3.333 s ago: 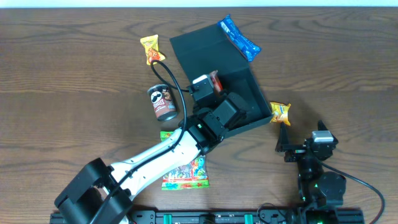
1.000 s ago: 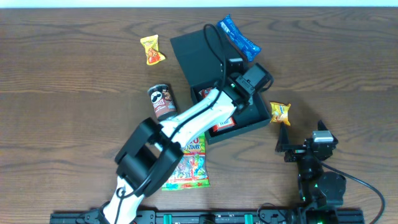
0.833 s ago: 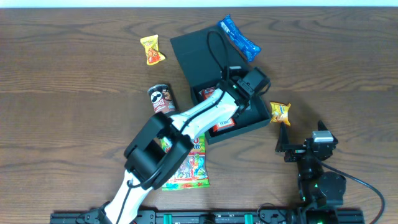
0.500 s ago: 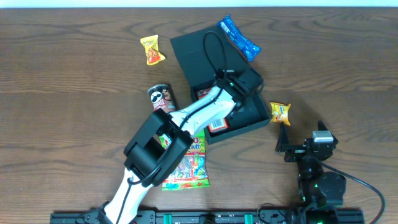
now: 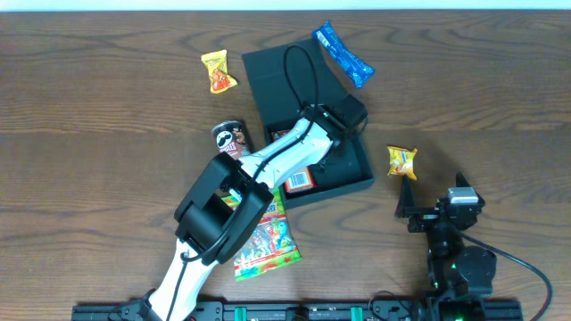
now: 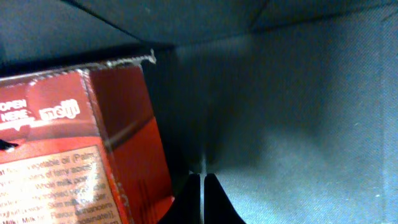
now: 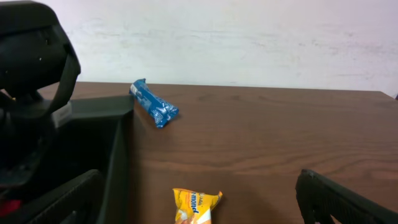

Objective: Pack container

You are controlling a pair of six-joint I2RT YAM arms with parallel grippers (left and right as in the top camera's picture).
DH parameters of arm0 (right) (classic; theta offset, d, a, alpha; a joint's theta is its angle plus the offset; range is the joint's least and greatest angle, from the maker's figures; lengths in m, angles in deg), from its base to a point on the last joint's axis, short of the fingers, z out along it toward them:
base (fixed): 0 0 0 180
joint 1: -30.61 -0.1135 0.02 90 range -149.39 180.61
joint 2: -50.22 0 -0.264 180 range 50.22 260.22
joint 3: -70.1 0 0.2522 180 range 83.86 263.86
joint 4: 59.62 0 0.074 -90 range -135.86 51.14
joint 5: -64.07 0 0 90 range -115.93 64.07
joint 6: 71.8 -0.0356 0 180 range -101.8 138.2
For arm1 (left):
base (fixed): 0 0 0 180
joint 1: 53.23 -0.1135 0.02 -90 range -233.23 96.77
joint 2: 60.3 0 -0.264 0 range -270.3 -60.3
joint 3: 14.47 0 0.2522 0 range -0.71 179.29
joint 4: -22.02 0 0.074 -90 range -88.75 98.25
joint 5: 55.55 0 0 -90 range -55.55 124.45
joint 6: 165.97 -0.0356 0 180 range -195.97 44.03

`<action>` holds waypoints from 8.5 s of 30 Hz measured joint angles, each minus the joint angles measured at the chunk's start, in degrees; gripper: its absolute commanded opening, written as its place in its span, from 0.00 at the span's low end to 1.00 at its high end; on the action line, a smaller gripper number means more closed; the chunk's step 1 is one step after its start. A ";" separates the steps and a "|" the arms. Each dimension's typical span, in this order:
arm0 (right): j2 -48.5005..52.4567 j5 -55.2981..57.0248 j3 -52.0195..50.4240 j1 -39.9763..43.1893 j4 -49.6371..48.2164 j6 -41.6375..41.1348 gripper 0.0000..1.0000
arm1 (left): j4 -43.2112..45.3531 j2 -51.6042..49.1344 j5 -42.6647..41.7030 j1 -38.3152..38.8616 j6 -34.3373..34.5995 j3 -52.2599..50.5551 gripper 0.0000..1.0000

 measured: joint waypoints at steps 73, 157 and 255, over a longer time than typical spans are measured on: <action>0.00 0.02 0.00 0.02 -0.02 -0.02 0.99 | -37.64 46.45 -20.96 -40.33 -44.13 -0.13 0.95; 138.00 -19.06 122.57 -4.61 37.44 32.70 0.99 | -34.12 46.29 -6.62 -46.95 -35.47 -4.96 0.95; 123.58 -25.07 122.57 -4.63 64.30 11.50 0.12 | -34.14 46.29 -6.62 -46.95 -35.47 -4.96 0.95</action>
